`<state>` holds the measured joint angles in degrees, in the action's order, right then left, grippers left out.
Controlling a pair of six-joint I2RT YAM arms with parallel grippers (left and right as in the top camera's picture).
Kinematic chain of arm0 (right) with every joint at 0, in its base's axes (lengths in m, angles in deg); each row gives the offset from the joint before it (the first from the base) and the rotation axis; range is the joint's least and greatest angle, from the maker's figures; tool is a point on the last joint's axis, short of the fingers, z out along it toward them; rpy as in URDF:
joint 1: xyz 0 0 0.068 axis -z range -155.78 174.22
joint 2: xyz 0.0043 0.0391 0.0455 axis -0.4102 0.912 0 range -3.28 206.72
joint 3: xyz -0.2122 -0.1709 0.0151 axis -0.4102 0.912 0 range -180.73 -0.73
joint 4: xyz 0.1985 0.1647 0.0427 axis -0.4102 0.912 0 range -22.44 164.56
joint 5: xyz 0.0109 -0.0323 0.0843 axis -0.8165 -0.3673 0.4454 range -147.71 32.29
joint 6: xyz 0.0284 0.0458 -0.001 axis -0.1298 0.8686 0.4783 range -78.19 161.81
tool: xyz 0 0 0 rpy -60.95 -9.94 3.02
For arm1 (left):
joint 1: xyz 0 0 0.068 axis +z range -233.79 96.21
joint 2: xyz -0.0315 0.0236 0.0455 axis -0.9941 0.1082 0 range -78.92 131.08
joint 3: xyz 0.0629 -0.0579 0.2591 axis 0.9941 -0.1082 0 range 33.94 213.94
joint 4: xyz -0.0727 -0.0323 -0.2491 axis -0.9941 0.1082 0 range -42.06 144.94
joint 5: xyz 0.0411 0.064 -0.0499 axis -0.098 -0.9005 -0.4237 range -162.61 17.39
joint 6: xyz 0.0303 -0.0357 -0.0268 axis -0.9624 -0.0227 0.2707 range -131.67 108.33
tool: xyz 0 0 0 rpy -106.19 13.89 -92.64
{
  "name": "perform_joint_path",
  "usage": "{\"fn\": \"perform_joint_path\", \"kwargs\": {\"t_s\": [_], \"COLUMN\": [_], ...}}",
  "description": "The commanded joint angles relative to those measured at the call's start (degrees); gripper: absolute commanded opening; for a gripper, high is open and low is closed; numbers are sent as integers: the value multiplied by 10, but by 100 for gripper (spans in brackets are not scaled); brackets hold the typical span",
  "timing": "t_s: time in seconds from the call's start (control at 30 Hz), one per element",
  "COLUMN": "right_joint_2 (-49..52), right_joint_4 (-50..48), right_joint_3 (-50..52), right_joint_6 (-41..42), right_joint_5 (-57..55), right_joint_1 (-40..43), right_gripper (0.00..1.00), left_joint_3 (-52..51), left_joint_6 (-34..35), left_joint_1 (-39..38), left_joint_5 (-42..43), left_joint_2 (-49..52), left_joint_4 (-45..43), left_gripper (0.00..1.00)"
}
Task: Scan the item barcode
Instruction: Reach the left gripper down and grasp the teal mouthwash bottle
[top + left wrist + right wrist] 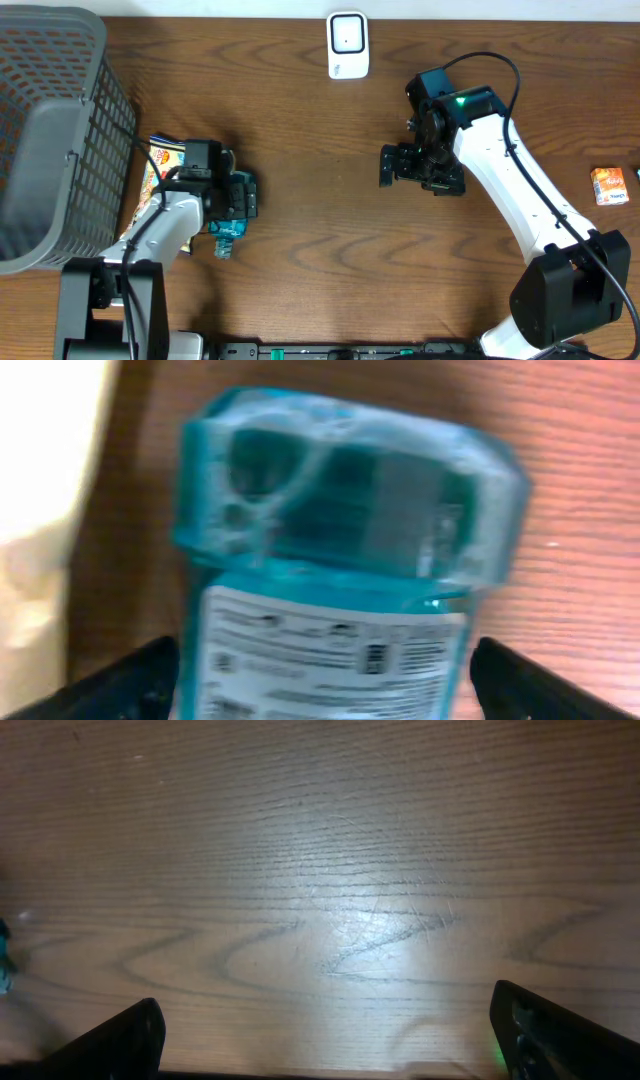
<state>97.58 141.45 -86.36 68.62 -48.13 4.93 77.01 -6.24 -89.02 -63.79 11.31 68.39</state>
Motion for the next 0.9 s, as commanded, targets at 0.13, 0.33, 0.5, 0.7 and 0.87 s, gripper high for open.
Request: {"fn": "perform_joint_path", "kwargs": {"t_s": [0.13,0.33,0.5,0.7,0.87], "right_joint_2": [-1,-4,-30,-89,-138], "right_joint_4": [5,37,63,69,76], "right_joint_3": [3,3,3,3,3], "right_joint_6": [10,3,-7,-7,-8], "right_joint_5": [11,13,13,15,14], "right_joint_1": [-1,18,69,113,113], "right_gripper": [99,99,99,99,99], "left_joint_3": [2,4,9,9,9], "left_joint_6": [-13,10,61,75,-9], "left_joint_1": [-54,-75,-98,-157,-176], "left_joint_5": [-7,-7,-3,-12,-142], "left_joint_2": [0,0,0,0,0], "left_joint_4": [-23,-67,-139,-195,-192], "left_gripper": [66,51,51,56,98]}}
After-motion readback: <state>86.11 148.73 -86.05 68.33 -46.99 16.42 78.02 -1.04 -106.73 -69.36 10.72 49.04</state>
